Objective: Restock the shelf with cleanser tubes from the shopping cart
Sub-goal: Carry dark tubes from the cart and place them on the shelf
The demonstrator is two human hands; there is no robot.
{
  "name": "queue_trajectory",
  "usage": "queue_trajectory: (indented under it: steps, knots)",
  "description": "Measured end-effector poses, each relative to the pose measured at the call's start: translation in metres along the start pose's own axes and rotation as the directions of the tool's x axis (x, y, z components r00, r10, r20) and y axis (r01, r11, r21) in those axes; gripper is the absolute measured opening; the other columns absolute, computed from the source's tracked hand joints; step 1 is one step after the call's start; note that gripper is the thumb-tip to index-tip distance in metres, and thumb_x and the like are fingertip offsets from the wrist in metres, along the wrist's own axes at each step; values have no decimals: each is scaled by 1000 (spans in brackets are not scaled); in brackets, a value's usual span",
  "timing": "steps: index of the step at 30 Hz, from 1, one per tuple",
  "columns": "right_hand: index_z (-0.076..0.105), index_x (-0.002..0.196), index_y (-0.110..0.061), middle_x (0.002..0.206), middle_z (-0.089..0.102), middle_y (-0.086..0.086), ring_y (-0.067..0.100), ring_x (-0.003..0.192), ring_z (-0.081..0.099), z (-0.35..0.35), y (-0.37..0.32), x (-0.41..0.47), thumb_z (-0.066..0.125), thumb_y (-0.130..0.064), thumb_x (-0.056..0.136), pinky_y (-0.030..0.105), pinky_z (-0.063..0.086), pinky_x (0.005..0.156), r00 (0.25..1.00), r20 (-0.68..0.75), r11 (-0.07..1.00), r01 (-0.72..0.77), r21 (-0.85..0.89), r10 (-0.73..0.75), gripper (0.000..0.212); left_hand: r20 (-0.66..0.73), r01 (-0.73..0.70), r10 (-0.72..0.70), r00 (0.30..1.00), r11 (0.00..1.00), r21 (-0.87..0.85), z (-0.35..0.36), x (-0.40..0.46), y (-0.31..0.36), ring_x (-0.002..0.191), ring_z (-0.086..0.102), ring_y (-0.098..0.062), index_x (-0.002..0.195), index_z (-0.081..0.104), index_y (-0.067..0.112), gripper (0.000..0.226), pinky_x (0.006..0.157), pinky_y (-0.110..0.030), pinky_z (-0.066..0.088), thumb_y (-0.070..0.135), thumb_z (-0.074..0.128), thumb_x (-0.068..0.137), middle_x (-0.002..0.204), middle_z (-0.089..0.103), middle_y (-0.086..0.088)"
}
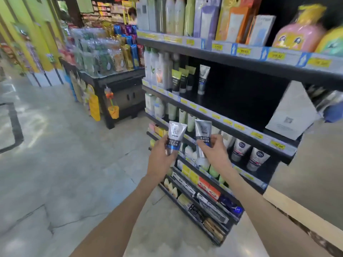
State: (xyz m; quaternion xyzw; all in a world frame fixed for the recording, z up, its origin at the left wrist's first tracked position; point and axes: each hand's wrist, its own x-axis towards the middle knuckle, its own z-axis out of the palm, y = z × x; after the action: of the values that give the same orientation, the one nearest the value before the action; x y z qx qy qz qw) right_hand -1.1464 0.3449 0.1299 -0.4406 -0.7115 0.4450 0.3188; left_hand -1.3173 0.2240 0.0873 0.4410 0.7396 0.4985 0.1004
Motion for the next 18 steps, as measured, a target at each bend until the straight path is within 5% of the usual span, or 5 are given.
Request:
queue_trajectory:
  steps: [6, 18]
  knots:
    - [45, 120, -24, 103, 58, -11, -2, 85, 55, 28, -35, 55, 71, -47, 94, 16, 44, 69, 988, -152, 999, -29, 42, 35, 44, 88, -158, 162, 983, 986, -47, -18, 112, -10, 96, 62, -9, 123, 58, 37, 34, 83, -37, 55, 28, 71, 93, 107, 65, 11]
    - [51, 127, -26, 114, 61, -10, 6, 100, 61, 16, -50, 165, 72, -51, 91, 25, 50, 83, 904, -428, 999, 1, 51, 21, 49, 188, -316, 350, 918, 930, -187, 36, 288, 13, 115, 60, -12, 141, 49, 40, 54, 98, -46, 54, 30, 69, 92, 125, 61, 12]
